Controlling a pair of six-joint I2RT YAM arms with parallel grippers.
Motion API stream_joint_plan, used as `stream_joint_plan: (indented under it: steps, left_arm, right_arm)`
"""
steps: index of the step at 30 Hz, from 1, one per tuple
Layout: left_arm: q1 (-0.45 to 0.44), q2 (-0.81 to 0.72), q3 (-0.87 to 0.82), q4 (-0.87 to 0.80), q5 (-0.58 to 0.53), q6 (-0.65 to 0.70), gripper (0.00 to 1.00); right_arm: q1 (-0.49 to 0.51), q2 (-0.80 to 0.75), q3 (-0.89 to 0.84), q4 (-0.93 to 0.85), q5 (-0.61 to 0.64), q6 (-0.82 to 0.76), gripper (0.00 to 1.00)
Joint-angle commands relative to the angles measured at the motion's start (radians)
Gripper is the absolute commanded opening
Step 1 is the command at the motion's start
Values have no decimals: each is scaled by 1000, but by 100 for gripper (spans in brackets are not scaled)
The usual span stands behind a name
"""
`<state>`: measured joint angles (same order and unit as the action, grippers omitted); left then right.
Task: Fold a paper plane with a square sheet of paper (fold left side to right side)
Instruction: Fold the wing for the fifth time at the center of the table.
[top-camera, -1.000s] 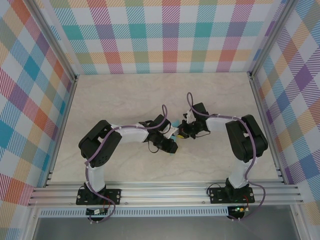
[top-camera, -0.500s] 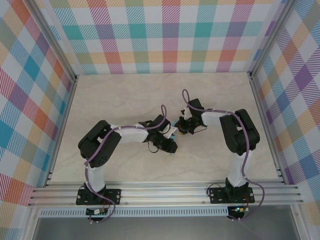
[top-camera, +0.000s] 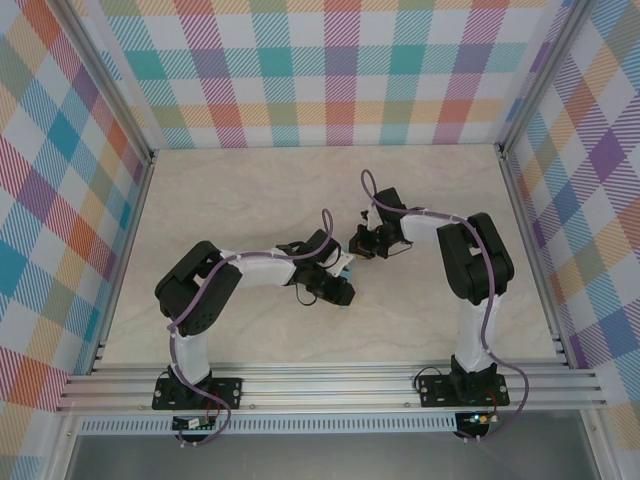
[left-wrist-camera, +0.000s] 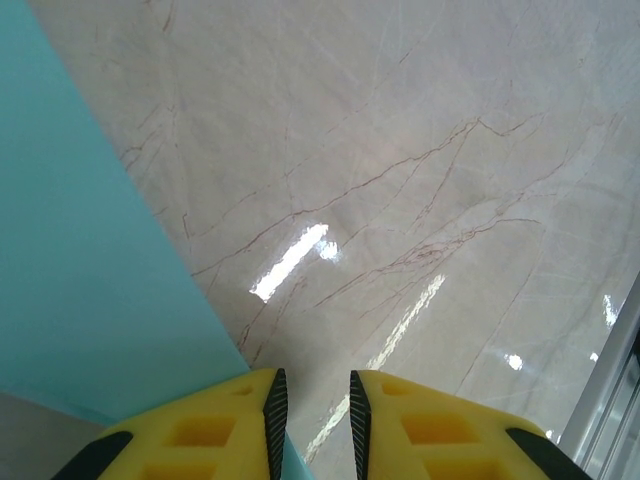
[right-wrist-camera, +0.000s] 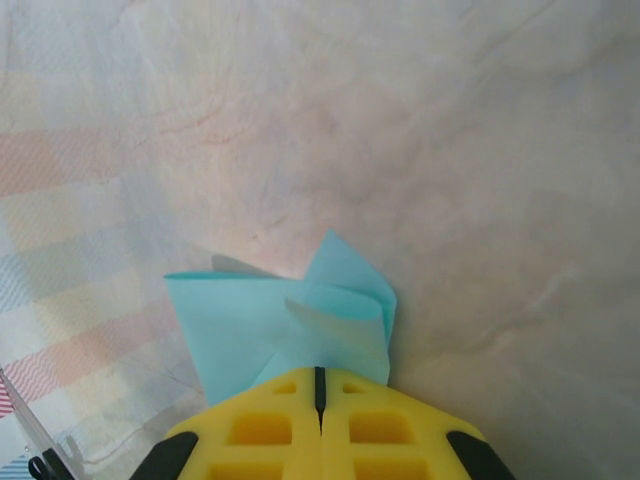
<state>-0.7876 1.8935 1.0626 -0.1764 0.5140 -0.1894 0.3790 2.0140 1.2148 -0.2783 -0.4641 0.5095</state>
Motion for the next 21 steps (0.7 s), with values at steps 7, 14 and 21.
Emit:
stream_joint_plan:
  steps: [7, 14, 21]
  left_arm:
    - [-18, -17, -36, -52, 9, 11, 25]
    - [-18, -16, -34, -43, -7, 11, 25]
    - [-15, -10, -20, -25, -28, 23, 25]
  right_arm:
    - [-76, 68, 85, 63, 54, -55, 4]
    - [-109, 82, 186, 40, 47, -73, 6]
    - [-137, -13, 153, -2, 7, -78, 8]
